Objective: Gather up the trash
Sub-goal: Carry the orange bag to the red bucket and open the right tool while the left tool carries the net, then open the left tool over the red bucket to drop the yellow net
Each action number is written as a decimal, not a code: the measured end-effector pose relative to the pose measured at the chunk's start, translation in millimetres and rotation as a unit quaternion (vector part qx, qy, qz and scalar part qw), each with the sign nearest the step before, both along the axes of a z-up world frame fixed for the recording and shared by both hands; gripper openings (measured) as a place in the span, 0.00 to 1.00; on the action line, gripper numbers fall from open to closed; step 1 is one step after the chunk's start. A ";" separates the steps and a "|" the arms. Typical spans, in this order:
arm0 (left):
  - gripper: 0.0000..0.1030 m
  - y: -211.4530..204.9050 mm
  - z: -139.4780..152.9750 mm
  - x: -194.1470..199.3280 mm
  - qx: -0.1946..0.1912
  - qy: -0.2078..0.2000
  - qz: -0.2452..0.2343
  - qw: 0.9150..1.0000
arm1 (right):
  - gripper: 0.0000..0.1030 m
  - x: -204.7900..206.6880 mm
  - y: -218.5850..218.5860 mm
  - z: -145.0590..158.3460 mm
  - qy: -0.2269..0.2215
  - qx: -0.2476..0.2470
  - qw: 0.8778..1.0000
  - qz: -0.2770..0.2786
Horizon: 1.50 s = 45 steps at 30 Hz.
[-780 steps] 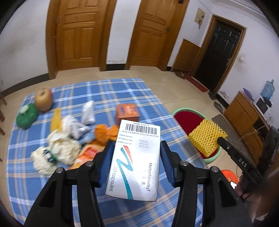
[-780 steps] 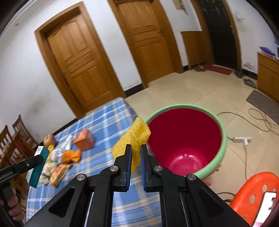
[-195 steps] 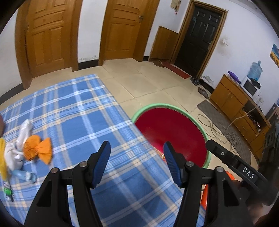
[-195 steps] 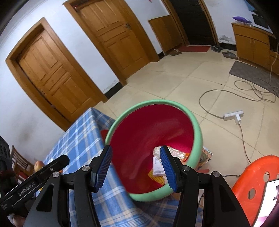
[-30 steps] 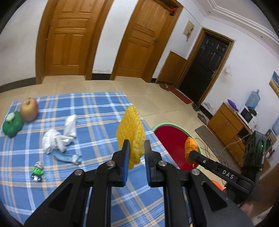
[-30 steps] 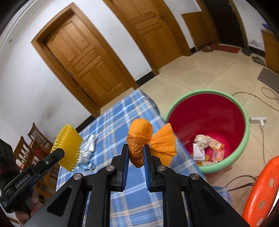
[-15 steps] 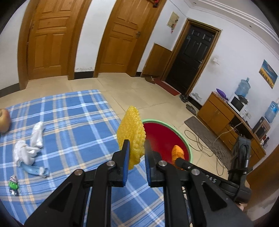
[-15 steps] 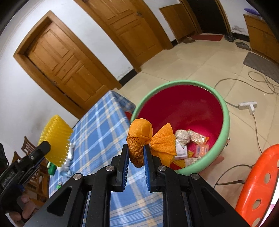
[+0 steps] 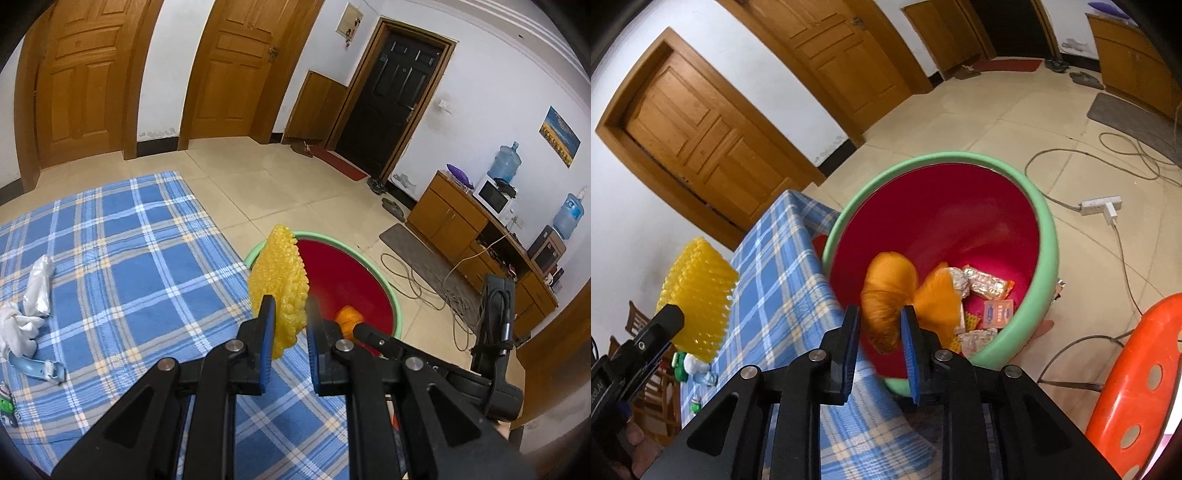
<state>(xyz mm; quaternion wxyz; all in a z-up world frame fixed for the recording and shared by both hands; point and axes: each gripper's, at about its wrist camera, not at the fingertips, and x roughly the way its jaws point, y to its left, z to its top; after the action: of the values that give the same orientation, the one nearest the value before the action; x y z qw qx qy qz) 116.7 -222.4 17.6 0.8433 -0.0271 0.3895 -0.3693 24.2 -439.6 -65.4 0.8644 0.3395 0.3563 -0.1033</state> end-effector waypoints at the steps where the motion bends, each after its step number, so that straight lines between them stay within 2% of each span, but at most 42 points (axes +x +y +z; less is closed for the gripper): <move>1: 0.14 -1.6 -0.8 0.1 0.001 0.000 -0.001 1.000 | 0.29 1.5 -1.6 0.3 0.000 0.001 1.000 -0.002; 4: 0.14 -5.2 -2.8 0.5 0.003 0.002 -0.005 1.000 | 0.34 -1.1 -7.2 0.0 -0.003 0.006 1.000 -0.010; 11: 0.14 -20.9 -9.8 3.1 0.010 0.006 -0.019 1.000 | 0.36 -13.3 -8.1 12.5 -0.017 -0.014 0.999 -0.029; 15: 0.14 -33.9 -19.0 3.2 0.016 0.014 -0.031 0.999 | 0.45 -21.5 -12.1 20.0 -0.020 -0.039 0.998 -0.045; 28: 0.14 -75.9 -37.6 12.9 0.045 0.010 -0.058 0.997 | 0.48 -39.7 -26.6 21.5 -0.021 -0.041 0.996 -0.077; 29: 0.15 -77.7 -38.5 13.6 0.048 0.010 -0.059 0.997 | 0.48 -40.7 -27.0 21.4 -0.022 -0.040 0.996 -0.078; 33: 0.37 -78.6 -40.3 13.3 0.051 0.011 -0.054 0.997 | 0.49 -43.8 -28.5 21.0 -0.025 -0.036 0.996 -0.080; 45: 0.40 -48.0 -29.5 12.2 0.050 0.017 -0.016 0.998 | 0.53 -43.7 -21.1 27.5 -0.032 -0.037 0.996 -0.073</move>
<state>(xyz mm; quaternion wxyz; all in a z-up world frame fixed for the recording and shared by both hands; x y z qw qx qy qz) 128.9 -270.4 -11.9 0.8307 0.0146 0.4224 -0.3623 -19.5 -460.7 -38.0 0.8776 0.3352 0.2983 -0.1686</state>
